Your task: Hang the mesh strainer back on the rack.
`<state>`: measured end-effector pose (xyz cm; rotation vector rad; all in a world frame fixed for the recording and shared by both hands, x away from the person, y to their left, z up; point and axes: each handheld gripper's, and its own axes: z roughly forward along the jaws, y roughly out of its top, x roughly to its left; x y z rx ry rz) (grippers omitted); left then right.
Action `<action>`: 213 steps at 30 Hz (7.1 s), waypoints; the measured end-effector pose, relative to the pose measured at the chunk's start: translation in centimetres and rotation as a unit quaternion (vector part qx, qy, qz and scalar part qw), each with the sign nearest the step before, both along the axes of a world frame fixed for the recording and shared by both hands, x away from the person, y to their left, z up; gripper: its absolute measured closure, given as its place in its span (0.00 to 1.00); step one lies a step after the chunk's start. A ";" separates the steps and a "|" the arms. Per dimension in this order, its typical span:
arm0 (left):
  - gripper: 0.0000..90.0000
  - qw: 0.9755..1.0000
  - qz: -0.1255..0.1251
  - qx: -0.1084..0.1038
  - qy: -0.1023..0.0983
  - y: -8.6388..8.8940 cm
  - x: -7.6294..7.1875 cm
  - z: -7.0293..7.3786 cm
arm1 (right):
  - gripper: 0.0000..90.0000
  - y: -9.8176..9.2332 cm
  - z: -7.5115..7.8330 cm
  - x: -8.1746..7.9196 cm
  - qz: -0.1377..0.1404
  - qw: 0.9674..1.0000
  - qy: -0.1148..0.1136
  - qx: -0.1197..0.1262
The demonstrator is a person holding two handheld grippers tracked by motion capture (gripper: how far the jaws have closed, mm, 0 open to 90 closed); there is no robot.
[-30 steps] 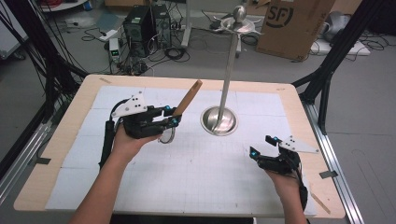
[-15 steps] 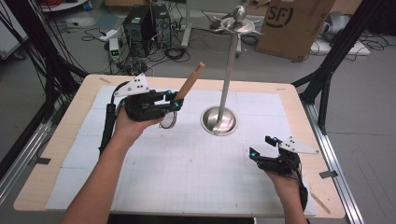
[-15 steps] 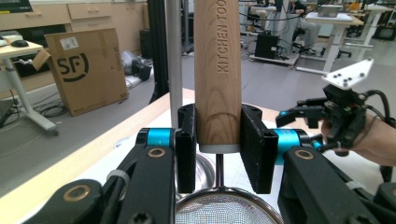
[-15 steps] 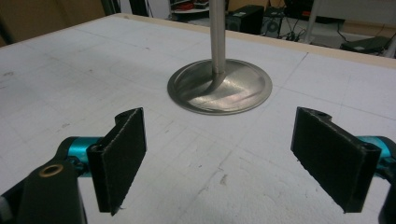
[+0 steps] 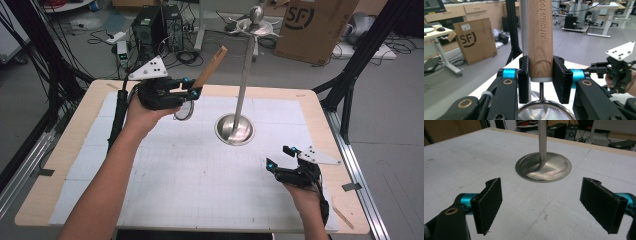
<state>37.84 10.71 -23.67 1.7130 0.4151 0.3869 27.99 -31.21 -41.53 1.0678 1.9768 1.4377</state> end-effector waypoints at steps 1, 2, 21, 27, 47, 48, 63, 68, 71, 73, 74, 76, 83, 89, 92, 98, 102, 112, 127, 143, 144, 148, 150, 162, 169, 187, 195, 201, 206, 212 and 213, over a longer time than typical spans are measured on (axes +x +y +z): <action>0.77 1.000 0.001 -0.001 -0.002 0.0 0.1 0.1 | 0.19 0.0 0.0 0.0 0.000 1.000 0.000 0.000; 0.77 1.000 0.001 -0.003 -0.002 0.1 0.2 0.2 | 0.19 0.0 0.0 0.0 0.000 1.000 0.000 0.000; 0.77 1.000 0.006 0.007 -0.007 -1.4 2.3 3.3 | 0.19 0.1 -0.1 0.0 0.002 1.000 0.003 -0.001; 0.77 1.000 0.011 0.001 -0.006 -1.5 2.4 3.5 | 0.19 -0.1 -0.1 0.0 0.002 1.000 0.001 0.004; 0.77 1.000 0.010 0.018 0.009 -3.1 3.3 2.4 | 0.19 -0.1 -0.1 0.0 0.002 1.000 0.002 0.004; 0.77 1.000 0.010 0.017 0.009 -3.3 3.3 2.4 | 0.19 -0.1 -0.1 0.0 0.003 1.000 0.001 0.004; 0.77 0.999 0.010 0.035 0.019 -6.1 3.8 1.6 | 0.19 -0.1 0.0 -0.1 0.003 1.000 0.002 0.006; 0.77 0.999 0.014 0.041 0.022 -6.4 4.1 1.5 | 0.19 -0.1 0.0 -0.1 0.003 1.000 0.000 0.005; 0.76 0.999 0.015 0.047 0.021 -6.6 4.2 1.4 | 0.19 -0.1 0.0 -0.1 0.004 1.000 -0.001 0.005; 0.76 0.998 0.017 0.049 0.023 -6.7 4.3 1.4 | 0.19 -0.1 0.0 -0.1 0.003 1.000 0.002 0.006; 0.76 0.998 0.017 0.048 0.025 -6.8 4.3 1.4 | 0.19 0.0 0.0 -0.1 0.003 1.000 0.004 0.006; 0.76 0.998 0.016 0.055 0.024 -6.9 4.3 1.5 | 0.19 0.0 -0.1 -0.1 0.004 1.000 0.002 0.004; 0.76 0.998 0.017 0.057 0.024 -7.5 4.5 1.4 | 0.19 0.0 -0.1 -0.1 0.003 1.000 0.003 0.005; 0.58 0.996 0.030 0.073 0.040 -7.2 4.5 1.4 | 0.19 -0.1 -0.1 -0.1 0.004 1.000 0.003 0.005; 0.53 0.996 0.027 0.069 0.045 -6.7 4.4 1.4 | 0.19 0.0 0.0 -0.1 0.005 1.000 0.002 0.005; 0.50 0.996 0.018 0.069 0.050 -5.6 3.8 1.2 | 0.19 0.0 -0.1 -0.1 0.005 1.000 0.001 0.003; 0.49 0.996 0.014 0.066 0.055 -5.0 3.6 0.9 | 0.19 0.1 -0.1 -0.1 0.005 1.000 0.002 0.002; 0.42 0.996 0.012 0.053 0.065 -2.5 2.4 -0.7 | 0.19 0.2 -0.1 -0.1 0.005 1.000 0.004 0.000; 0.35 0.997 0.017 0.032 0.071 1.4 0.2 -3.0 | 0.19 0.6 -0.2 0.0 0.008 1.000 0.006 -0.005; 0.27 0.997 0.019 0.029 0.066 4.6 -2.3 -6.9 | 0.19 0.7 -0.3 0.1 0.007 1.000 0.008 -0.008; 0.27 0.997 0.021 0.029 0.067 4.9 -2.4 -7.3 | 0.19 0.7 -0.3 0.1 0.007 1.000 0.006 -0.009; 0.27 0.997 0.028 0.022 0.066 5.7 -3.1 -8.3 | 0.19 0.7 -0.3 0.1 0.008 1.000 0.007 -0.010; 0.26 0.997 0.030 0.020 0.064 6.1 -3.5 -8.7 | 0.19 0.7 -0.3 0.1 0.007 1.000 0.008 -0.008; 0.22 0.997 0.047 0.028 0.056 7.8 -6.6 -11.3 | 0.19 0.6 -0.4 0.2 0.006 1.000 0.008 -0.009; 0.21 0.997 0.052 0.038 0.052 8.0 -8.1 -12.1 | 0.19 0.6 -0.3 0.2 0.006 1.000 0.009 -0.007; 0.18 0.994 0.071 0.047 0.071 9.1 -9.7 -14.8 | 0.19 0.6 -0.2 0.2 0.007 1.000 0.003 -0.009; 0.16 0.993 0.081 0.046 0.069 10.1 -9.6 -15.3 | 0.19 0.6 -0.4 0.5 0.011 1.000 0.009 -0.007; 0.16 0.992 0.090 0.042 0.074 11.2 -9.9 -16.0 | 0.19 0.6 -0.5 0.5 0.010 1.000 0.012 -0.006; 0.16 0.992 0.090 0.039 0.075 11.2 -10.0 -16.2 | 0.19 0.8 -0.5 0.5 0.010 1.000 0.014 -0.013; 0.16 0.992 0.090 0.038 0.075 11.2 -10.1 -16.2 | 0.19 1.0 -0.5 0.5 0.010 1.000 0.012 -0.012; 0.16 0.992 0.090 0.036 0.075 11.2 -10.1 -16.2 | 0.19 1.0 -0.5 0.5 0.011 1.000 0.014 -0.012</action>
